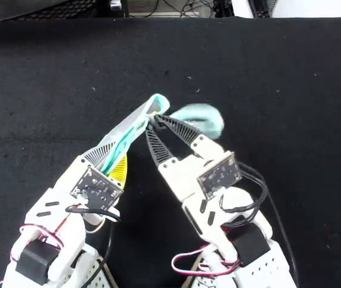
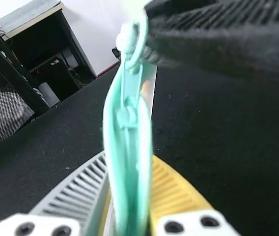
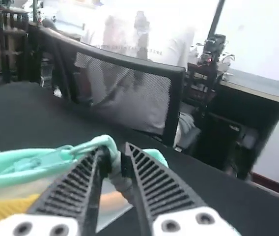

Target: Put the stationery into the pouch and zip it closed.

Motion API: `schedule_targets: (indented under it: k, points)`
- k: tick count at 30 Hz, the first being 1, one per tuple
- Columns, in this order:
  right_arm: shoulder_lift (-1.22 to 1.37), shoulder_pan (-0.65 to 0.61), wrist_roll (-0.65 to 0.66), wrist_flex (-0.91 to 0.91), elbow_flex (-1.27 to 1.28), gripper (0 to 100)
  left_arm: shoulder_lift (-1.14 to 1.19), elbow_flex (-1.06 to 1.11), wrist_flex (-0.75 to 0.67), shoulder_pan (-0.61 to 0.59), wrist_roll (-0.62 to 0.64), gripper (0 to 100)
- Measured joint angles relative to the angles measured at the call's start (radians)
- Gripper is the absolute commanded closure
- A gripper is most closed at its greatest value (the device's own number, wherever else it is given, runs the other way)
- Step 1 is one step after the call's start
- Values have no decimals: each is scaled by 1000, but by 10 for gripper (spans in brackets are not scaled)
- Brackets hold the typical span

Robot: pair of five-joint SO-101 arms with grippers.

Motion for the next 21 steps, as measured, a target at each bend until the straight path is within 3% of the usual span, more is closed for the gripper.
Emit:
schedule_targets:
  k: [14, 21]
  points:
    - [2, 92, -6, -43, 6, 985, 0, 0, -2, 0, -2, 970]
    - [138, 129, -6, -129, 5, 985, 0, 0, -2, 0, -2, 970]
